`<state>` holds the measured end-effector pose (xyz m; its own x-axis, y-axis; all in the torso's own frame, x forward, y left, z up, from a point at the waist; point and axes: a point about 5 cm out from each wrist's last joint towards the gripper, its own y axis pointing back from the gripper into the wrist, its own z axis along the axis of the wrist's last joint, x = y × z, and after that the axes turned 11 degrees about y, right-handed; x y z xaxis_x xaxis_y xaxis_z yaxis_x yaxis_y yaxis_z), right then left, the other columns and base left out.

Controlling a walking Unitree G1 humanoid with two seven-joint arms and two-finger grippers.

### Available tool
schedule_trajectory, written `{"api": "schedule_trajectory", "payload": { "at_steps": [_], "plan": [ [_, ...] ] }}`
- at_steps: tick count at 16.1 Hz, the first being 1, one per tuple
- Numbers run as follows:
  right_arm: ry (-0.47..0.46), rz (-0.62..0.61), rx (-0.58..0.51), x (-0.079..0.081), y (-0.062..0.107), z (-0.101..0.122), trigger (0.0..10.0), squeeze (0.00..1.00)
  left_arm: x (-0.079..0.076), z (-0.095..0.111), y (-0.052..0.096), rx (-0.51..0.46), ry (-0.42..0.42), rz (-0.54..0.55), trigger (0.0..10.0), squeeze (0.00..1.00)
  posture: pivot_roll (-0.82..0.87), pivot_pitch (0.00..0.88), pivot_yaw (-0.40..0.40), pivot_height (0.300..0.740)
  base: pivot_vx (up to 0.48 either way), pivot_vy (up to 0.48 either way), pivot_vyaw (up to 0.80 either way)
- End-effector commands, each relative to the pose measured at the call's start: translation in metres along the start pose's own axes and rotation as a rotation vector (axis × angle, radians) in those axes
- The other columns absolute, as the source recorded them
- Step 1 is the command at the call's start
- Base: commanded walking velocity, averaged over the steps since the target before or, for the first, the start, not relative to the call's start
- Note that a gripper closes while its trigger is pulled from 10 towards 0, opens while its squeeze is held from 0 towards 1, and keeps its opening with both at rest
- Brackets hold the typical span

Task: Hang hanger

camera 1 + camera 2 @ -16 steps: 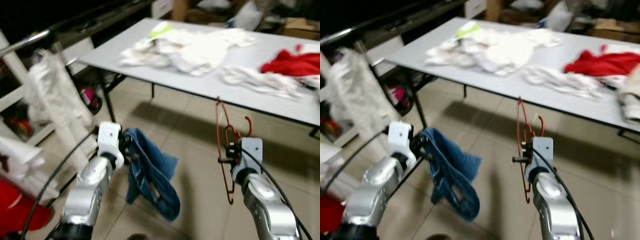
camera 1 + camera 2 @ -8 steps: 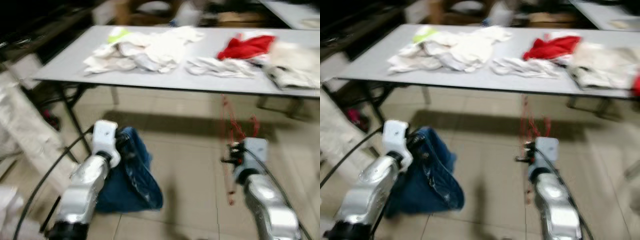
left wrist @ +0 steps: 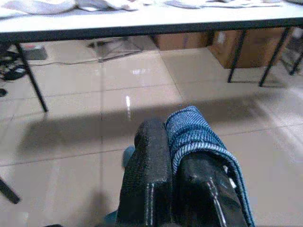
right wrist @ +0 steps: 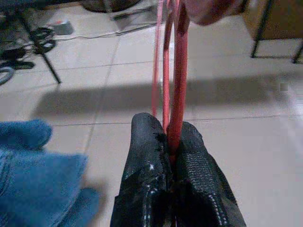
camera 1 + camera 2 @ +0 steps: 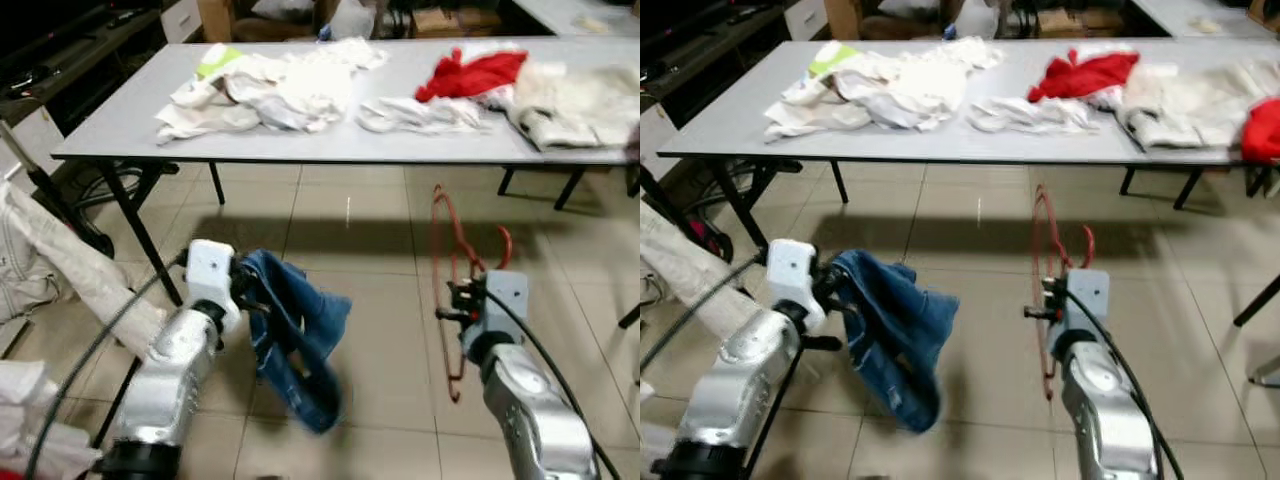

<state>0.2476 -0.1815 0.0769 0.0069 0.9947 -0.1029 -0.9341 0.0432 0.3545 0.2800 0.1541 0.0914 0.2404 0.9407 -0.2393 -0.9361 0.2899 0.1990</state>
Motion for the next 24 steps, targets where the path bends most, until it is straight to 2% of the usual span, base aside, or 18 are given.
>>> {"api": "schedule_trajectory", "payload": {
  "at_steps": [1, 7, 17, 20, 22, 24],
  "plan": [
    [-0.007, 0.014, -0.018, 0.004, 0.000, 0.004, 10.0, 0.00, 0.005, 0.010, 0.002, -0.041, -0.008, 0.018, 10.0, 0.00, -0.08, 0.000, 0.073, 0.740, 0.000, 0.000, 0.00],
    [-0.012, 0.026, -0.062, 0.005, -0.001, 0.012, 10.0, 0.00, 0.000, 0.013, 0.000, -0.066, 0.012, -0.020, 10.0, 0.00, -0.09, 0.000, 0.072, 0.740, 0.000, 0.000, 0.00],
    [0.020, 0.042, -0.096, 0.007, -0.002, 0.019, 10.0, 0.00, -0.001, 0.016, -0.003, -0.080, 0.039, -0.020, 10.0, 0.00, -0.10, 0.000, 0.074, 0.740, 0.325, 0.000, 0.00],
    [0.085, 0.091, -0.108, 0.011, -0.003, 0.022, 10.0, 0.00, 0.001, 0.018, -0.003, -0.088, 0.044, -0.013, 10.0, 0.00, -0.10, 0.000, 0.070, 0.740, 0.380, 0.000, 0.00],
    [0.150, 0.145, -0.107, 0.019, -0.002, 0.022, 10.0, 0.00, 0.003, 0.018, -0.003, -0.091, 0.045, -0.008, 10.0, 0.00, -0.10, 0.000, 0.066, 0.740, 0.382, 0.000, 0.80],
    [0.152, 0.162, -0.109, 0.022, -0.002, 0.021, 10.0, 0.00, 0.003, 0.018, -0.002, -0.093, 0.046, -0.005, 10.0, 0.00, -0.09, 0.000, 0.055, 0.740, 0.381, 0.000, 0.80]
  ]
}}
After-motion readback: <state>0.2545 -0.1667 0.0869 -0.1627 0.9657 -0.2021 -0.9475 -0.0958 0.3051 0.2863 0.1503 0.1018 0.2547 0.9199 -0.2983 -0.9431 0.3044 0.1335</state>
